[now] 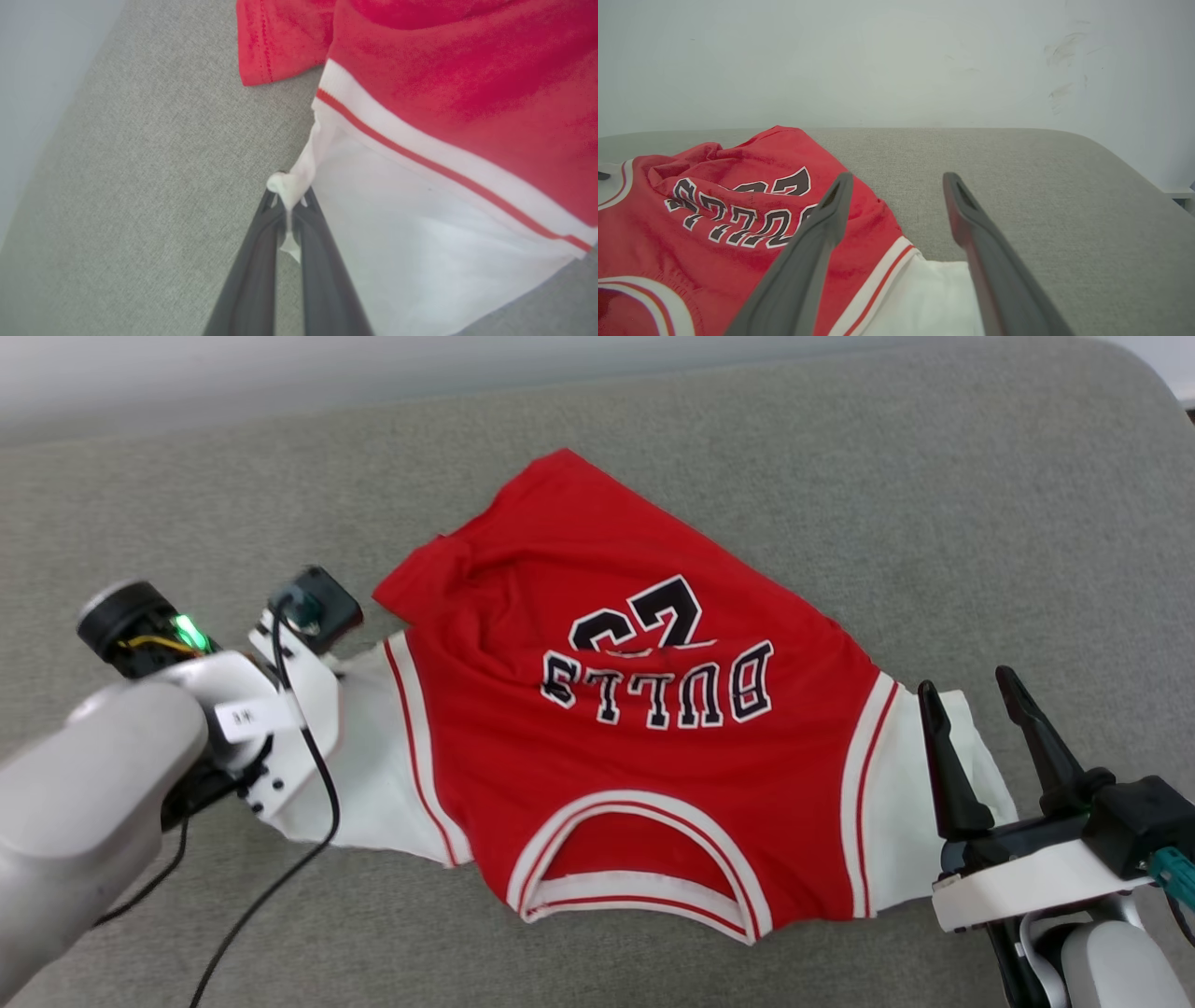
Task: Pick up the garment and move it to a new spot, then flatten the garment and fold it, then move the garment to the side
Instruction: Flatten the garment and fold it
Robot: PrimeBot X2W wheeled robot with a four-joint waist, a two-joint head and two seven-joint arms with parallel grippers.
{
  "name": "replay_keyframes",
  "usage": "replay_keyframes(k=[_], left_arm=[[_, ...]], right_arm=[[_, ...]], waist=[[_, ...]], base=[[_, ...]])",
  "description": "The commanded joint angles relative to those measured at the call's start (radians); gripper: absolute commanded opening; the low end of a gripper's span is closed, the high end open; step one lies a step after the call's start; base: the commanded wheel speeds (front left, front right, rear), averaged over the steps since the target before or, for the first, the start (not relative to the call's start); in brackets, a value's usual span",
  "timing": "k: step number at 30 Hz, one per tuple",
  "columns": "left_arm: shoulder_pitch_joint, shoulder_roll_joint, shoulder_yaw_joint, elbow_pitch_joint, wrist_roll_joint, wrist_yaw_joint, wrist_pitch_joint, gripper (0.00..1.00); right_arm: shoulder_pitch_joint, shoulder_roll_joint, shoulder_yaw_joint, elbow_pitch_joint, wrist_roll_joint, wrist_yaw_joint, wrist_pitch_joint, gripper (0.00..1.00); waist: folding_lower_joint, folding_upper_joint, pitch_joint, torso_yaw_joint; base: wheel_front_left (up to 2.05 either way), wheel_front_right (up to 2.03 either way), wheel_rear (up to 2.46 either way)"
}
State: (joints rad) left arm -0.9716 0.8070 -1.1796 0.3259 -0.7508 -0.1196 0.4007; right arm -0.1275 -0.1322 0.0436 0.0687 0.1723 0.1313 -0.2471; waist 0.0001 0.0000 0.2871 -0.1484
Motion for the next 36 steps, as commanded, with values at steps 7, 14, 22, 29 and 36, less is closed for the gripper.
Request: replay_keyframes(k=[7, 14, 22, 29, 36], left_arm=[[-0.049, -0.059, -0.025, 0.173, 0.008, -0.007, -0.038, 0.00], [0.011, -0.119, -0.067, 0.300, -0.030, -0.009, -0.055, 0.00], [-0.027, -0.129, -0.028, 0.295, -0.154, -0.010, -0.144, 1.00], [-0.082, -0.066, 0.019, 0.208, -0.354, -0.009, -0.004, 1.00], [-0.093, -0.022, 0.002, 0.169, -0.509, -0.009, 0.232, 1.00]], right_arm=[[-0.035, 0.023, -0.006, 0.005, -0.016, -0.001, -0.014, 1.00], [-0.028, 0.027, -0.013, 0.014, -0.027, -0.001, -0.018, 1.00], [0.012, 0.017, -0.028, 0.026, -0.023, -0.001, -0.018, 1.00], [0.036, 0.012, -0.021, 0.033, -0.010, -0.001, -0.018, 1.00], [0.028, 0.007, -0.011, 0.029, -0.005, -0.001, -0.014, 1.00]], waist=[[-0.0001, 0.0000, 0.053, -0.041], [-0.0001, 0.0000, 0.040, -0.040], [-0.0001, 0.0000, -0.036, 0.013], [-0.0001, 0.0000, -0.087, 0.044], [-0.0001, 0.0000, -0.091, 0.045]], base=[[0.00, 0.00, 0.00], [0.00, 0.00, 0.00], [0.00, 0.00, 0.00], [0.00, 0.00, 0.00], [0.00, 0.00, 0.00]])
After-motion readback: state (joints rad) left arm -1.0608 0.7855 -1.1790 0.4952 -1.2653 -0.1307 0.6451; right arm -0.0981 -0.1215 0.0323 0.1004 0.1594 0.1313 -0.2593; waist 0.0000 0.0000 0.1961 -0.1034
